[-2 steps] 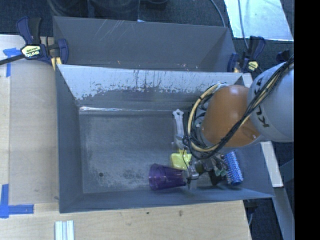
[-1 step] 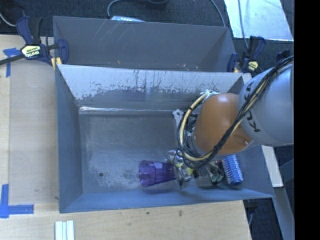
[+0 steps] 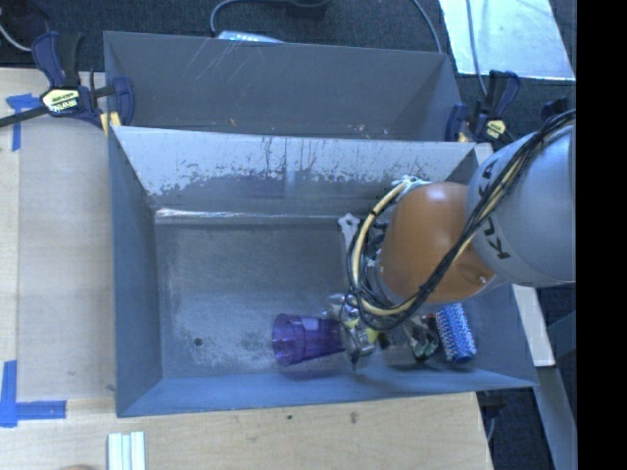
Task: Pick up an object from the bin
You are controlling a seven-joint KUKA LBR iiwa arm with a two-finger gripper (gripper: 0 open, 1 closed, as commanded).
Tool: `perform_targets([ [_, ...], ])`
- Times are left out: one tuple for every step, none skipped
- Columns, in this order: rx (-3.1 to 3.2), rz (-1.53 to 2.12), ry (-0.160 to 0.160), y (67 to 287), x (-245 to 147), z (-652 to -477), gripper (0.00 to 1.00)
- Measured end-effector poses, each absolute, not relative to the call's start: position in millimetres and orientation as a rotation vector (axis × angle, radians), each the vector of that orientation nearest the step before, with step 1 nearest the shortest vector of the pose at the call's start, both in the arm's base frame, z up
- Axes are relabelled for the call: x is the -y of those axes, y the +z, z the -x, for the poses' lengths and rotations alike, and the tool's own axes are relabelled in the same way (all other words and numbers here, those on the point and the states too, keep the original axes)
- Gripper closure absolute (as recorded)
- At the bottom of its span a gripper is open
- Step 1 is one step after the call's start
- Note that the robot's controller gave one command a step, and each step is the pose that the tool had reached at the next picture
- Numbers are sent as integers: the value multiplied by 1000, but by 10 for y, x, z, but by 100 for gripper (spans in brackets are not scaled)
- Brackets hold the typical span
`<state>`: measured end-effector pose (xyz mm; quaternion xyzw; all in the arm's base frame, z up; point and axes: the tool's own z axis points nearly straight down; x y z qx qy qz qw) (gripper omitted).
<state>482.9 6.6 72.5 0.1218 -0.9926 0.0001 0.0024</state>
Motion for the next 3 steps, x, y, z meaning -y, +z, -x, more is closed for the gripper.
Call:
perform_targets([
  [3108,-385,-1,1159,-127,-4830,100],
  [3105,-434,0,1812,-115,-4857,100],
  [3098,-471,-1,2478,-167,-4862,100],
])
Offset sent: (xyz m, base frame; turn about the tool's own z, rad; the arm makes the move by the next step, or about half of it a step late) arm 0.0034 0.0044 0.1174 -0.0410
